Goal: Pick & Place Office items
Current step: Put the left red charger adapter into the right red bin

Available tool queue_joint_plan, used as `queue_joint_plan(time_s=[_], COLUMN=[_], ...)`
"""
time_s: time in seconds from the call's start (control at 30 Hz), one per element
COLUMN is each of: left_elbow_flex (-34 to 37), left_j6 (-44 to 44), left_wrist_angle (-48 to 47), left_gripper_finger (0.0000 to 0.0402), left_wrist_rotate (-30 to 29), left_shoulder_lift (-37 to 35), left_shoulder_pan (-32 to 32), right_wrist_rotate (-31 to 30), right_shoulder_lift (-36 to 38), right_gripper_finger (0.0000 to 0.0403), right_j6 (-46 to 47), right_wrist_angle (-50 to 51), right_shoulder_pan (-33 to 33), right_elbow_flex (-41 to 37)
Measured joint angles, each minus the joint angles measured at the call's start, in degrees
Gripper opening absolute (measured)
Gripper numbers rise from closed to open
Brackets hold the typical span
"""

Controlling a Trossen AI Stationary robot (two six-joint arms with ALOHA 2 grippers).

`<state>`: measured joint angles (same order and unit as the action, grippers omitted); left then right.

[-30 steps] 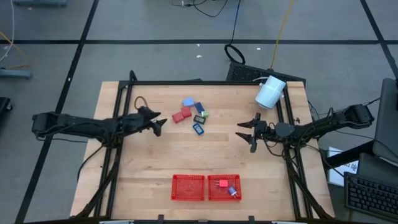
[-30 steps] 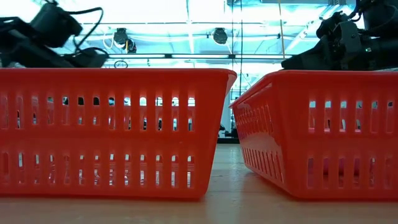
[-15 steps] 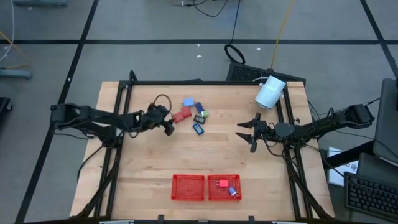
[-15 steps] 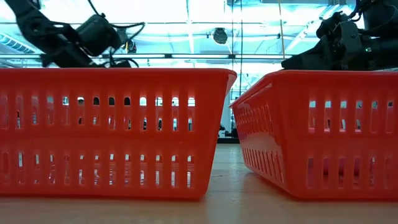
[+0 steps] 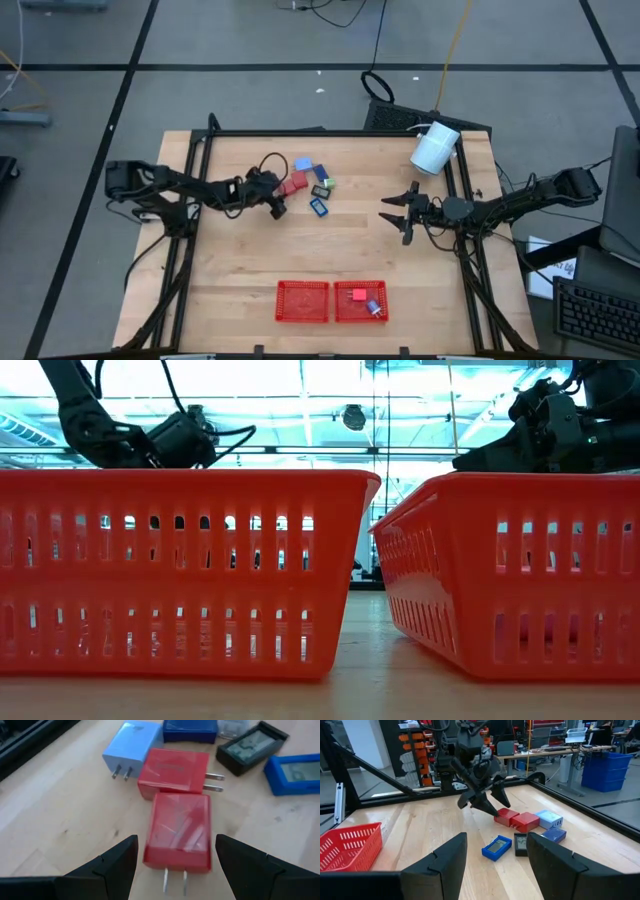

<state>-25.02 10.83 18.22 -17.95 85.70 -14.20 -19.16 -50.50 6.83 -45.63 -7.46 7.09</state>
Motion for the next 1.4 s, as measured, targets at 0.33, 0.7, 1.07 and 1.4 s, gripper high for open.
queue_joint_plan(time_s=[0.33,0.7,1.07,1.4], left_elbow_flex=[0.0,-0.1,-0.1,0.0], left_j6=[0.0,0.1,0.0,0.1], left_wrist_angle=[5.2,7.5,8.4,8.3], left_gripper_finger=[0.0271,0.0271,0.0271,0.0271], left_wrist_rotate=[6.0,6.1,6.0,6.0], left_shoulder_lift=[5.6,8.5,8.6,8.6], left_shoulder_pan=[-2.3,-2.3,-2.3,-2.3], right_wrist_rotate=[0.0,0.0,4.5,4.5], right_shoulder_lift=[0.0,0.0,2.0,13.5], right_gripper_finger=[0.0196,0.0196,0.0196,0.0196], right_j6=[0.0,-1.0,-3.2,-0.9], right_wrist_angle=[0.0,0.8,4.7,19.8], right_shoulder_pan=[0.0,0.0,0.0,0.0], right_elbow_flex=[0.0,0.0,0.0,0.0])
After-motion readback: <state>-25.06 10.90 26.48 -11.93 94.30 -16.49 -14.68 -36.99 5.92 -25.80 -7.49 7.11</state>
